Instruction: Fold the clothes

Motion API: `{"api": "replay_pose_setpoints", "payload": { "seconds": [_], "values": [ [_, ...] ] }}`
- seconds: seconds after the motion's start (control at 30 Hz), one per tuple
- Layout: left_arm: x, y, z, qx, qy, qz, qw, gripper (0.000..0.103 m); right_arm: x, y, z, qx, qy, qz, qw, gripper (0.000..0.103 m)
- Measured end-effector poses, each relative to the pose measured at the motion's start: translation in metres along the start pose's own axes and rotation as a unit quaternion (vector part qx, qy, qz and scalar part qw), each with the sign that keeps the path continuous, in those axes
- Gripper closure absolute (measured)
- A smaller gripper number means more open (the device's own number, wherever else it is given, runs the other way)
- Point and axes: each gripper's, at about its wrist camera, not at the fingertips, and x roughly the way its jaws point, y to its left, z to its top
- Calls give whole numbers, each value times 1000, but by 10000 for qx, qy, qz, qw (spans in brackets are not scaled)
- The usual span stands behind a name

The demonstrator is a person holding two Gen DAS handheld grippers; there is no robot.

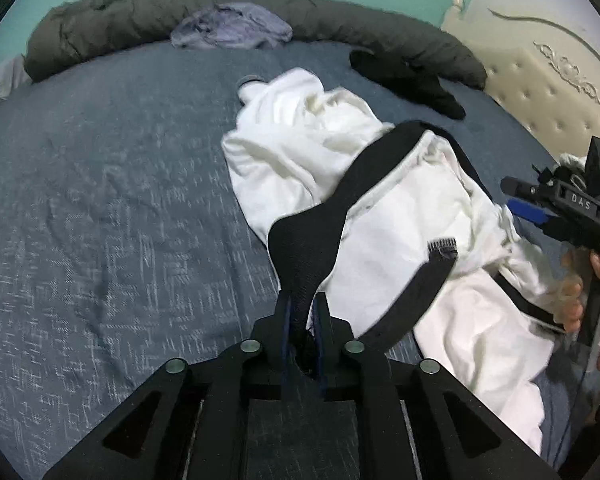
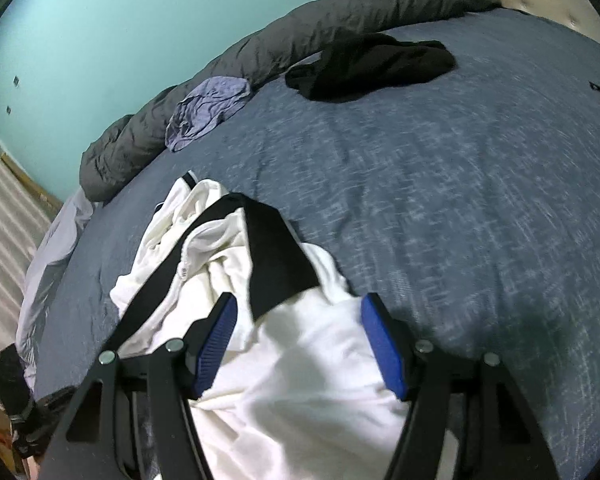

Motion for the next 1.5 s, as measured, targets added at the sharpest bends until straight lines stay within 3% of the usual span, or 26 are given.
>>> {"api": "replay_pose_setpoints", "payload": {
  "seconds": [0.2,0.5,0.57,0.77,0.8,0.83,0.97,1.07,1.3,1.43,1.5],
  "values": [
    [-8,-3,21,135,-470,162,9987,57,12,14,8,-329,65,-180,9993,38],
    [19,5,28,112,-421,123,9990,55,25,16,9,-459,108,-323,9984,38],
    [20,4,28,167,-421,113,9989,57,26,19,10,-508,87,-323,9981,38],
    [22,2,26,263,-392,86,9988,87,35,30,4,-893,156,-355,9953,40],
    [21,2,26,281,-405,92,9987,96,35,29,3,-909,153,-356,9951,44],
    [20,1,26,298,-418,98,9986,100,36,29,1,-928,163,-365,9949,60],
    [16,1,26,262,-459,85,9986,103,32,24,-1,-915,87,-429,9948,91],
    [13,6,27,86,-488,59,9988,103,23,21,2,-853,-96,-504,9950,94],
    [10,15,30,-181,-551,130,9982,100,24,21,6,-809,163,-410,9957,93],
    [10,8,31,-80,-569,103,9983,73,13,24,13,-715,-97,-375,9967,58],
    [11,2,32,20,-550,41,9985,70,7,26,17,-733,-258,-251,9967,53]
  ]
}}
